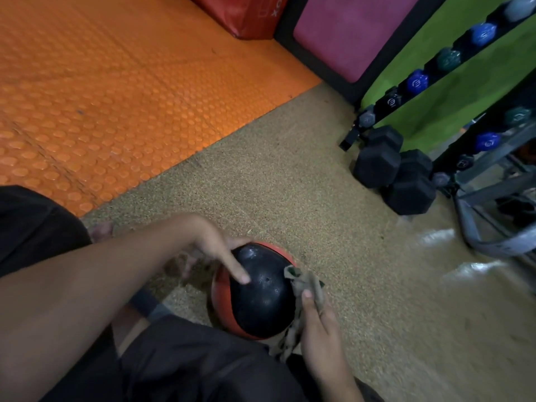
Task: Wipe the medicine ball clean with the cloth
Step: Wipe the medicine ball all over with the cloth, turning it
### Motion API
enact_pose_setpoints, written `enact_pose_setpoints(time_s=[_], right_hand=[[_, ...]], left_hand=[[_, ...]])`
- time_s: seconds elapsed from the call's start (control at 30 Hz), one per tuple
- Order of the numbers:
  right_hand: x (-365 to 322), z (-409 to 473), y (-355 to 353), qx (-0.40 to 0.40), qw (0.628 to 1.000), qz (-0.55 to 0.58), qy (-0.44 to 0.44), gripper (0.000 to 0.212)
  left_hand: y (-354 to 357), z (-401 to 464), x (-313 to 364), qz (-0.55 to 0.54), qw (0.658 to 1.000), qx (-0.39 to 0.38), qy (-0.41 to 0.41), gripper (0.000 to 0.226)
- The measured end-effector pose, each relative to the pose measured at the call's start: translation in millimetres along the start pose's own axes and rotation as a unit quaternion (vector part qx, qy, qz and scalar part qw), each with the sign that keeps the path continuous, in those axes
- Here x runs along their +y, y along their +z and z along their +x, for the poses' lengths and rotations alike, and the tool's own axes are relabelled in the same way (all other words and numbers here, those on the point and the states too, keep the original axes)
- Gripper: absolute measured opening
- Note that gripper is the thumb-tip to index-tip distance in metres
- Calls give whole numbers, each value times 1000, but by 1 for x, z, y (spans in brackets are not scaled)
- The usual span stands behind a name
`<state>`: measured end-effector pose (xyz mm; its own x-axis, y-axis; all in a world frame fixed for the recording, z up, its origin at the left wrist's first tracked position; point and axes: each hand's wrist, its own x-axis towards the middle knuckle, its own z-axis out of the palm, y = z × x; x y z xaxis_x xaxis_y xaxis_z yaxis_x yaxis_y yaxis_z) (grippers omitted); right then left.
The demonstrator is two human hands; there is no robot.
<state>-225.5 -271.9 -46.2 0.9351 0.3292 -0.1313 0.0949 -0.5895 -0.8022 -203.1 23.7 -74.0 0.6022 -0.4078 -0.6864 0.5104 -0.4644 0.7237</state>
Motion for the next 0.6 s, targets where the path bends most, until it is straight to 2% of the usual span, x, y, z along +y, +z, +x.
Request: enact_pose_setpoints(time_s=[0.07,0.13,0.23,0.3,0.37,0.4,0.43,0.47,0.5,0.53,0.57,0.6], right_hand=[[-2,1,13,-22,993,-84,-80,48],[-1,-2,23,-31,971,-196,-136,55],[0,5,17,-64,945,-274,-167,62],[2,18,9,-77,963,-207,-154,53],[-5,40,8,-51,998,-38,-20,38],[-12,50,8,-27,997,38,55,34],[-18,55,10,-8,993,78,92,35],[-23,58,13,6,994,65,85,37],[-29,54,16,13,999,11,42,37],[-34,47,23,4,996,-85,-40,36],[-35,37,31,-17,970,-206,-130,38],[-33,26,37,-50,927,-311,-205,45]], left_hand=[[24,14,7,-10,995,92,42,129],[39,26,6,-38,977,175,115,123],[43,30,-5,-30,974,182,130,117],[43,32,-9,-26,971,195,136,125],[47,34,-10,-35,968,205,137,126],[49,35,-9,-33,967,211,136,128],[50,36,-9,-29,967,215,134,131],[49,35,-9,-26,968,215,131,134],[48,34,-9,-22,969,210,132,134],[47,33,-9,-10,969,206,135,131],[46,31,-9,8,970,199,138,124],[44,31,-9,27,971,192,140,116]])
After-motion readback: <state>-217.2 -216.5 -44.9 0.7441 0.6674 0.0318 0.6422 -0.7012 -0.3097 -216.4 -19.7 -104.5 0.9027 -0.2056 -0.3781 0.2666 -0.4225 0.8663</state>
